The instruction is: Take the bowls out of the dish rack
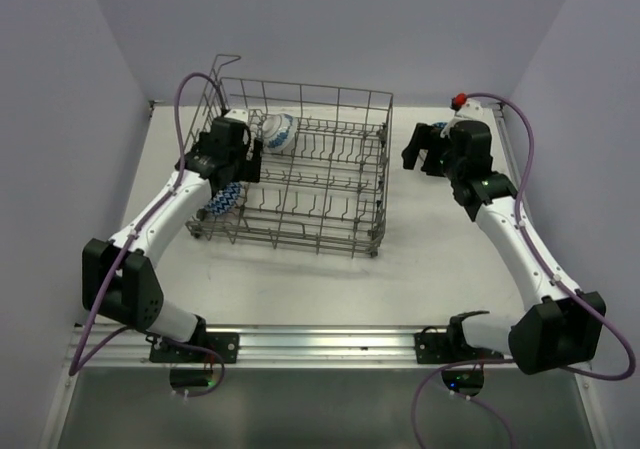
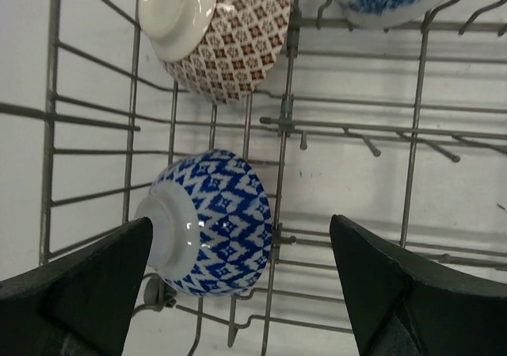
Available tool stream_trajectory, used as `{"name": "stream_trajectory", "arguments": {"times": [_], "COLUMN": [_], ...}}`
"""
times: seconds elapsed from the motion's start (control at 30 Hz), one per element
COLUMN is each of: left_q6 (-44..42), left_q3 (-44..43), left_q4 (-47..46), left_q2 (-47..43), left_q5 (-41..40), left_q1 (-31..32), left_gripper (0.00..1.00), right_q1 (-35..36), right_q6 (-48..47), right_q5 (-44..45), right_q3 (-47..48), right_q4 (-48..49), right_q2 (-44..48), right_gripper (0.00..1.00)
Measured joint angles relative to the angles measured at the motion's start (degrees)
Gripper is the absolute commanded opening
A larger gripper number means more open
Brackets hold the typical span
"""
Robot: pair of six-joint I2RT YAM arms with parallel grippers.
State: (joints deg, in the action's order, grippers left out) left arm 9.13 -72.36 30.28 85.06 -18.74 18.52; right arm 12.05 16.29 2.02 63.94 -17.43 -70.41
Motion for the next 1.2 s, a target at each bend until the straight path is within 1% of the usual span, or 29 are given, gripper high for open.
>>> {"name": "stream_trajectory", "arguments": {"times": [0.17, 0.3, 0.5, 0.8, 0.93, 1.07, 1.2], "left_q6": [2.40, 3.39, 3.76, 3.52, 3.10, 2.03, 1.14], "left_q3": [5.03, 8.57, 10.40, 15.45, 16.74, 16.87, 16.85], "left_q4": [1.73, 1.70, -0.46, -6.54, -8.28, -9.31, -10.23], "left_q2": [0.00, 0.00, -0.04, -2.32, -3.15, -2.95, -1.79], "left_q5": [-0.90, -2.56, -5.03, -7.45, -7.52, -8.02, -10.97], "left_q1": [0.00, 0.00, 0.00, -0.02, 0.00, 0.59, 2.32], "left_gripper": [0.97, 0.97, 0.96, 0.92, 0.84, 0.82, 0.82], "right_q1": [-0.94, -0.94, -0.94, -0.94, -0.94, -0.94, -0.98], "right_q6": [2.32, 3.08, 3.41, 3.63, 3.65, 3.67, 3.69], "right_q5": [-2.89, -4.42, -5.03, -6.10, -6.10, -6.12, -6.12], "right_q3": [-0.74, -0.90, -1.36, -1.62, -1.62, -1.62, -1.62], "right_q4": [-0.35, -0.22, -0.02, 0.26, 0.28, 0.28, 0.31], "right_q2": [-2.67, -2.71, -2.71, -2.71, -2.71, -2.71, -2.71], "right_gripper": [0.92, 0.92, 0.92, 0.92, 0.92, 0.92, 0.92]}}
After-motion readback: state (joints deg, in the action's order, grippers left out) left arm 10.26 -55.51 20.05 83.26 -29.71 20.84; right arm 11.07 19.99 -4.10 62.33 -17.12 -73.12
